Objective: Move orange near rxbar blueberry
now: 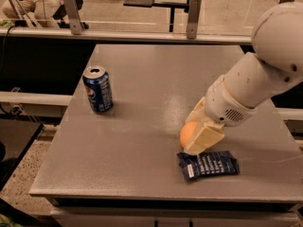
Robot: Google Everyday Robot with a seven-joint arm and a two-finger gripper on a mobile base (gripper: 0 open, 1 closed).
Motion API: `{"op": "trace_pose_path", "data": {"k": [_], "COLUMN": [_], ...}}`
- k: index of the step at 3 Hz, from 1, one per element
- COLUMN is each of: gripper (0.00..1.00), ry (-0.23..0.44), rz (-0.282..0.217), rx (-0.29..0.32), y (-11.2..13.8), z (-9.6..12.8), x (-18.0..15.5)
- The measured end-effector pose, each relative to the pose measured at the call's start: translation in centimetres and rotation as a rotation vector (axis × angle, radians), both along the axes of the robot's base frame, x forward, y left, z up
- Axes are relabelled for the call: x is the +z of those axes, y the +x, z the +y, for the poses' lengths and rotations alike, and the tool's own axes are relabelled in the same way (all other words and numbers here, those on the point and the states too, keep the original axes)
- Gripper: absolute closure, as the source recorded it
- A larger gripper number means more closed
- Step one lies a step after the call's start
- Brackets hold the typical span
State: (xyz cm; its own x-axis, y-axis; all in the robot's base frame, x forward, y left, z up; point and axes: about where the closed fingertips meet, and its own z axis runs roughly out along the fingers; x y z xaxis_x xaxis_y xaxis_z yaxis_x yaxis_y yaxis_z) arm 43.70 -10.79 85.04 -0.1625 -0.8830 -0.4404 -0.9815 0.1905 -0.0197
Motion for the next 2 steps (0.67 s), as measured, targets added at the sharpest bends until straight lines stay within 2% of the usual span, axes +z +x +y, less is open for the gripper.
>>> {"op": "trace_pose_path", "data": {"k": [1, 2], "gripper": [0.0, 0.0], "ry": [0.006, 0.006], "rz": [0.014, 0.014], "rx": [-0.002, -0.002], "y": [-0.19, -0.19], "z": [-0.29, -0.28], "x": [0.02, 0.02]}}
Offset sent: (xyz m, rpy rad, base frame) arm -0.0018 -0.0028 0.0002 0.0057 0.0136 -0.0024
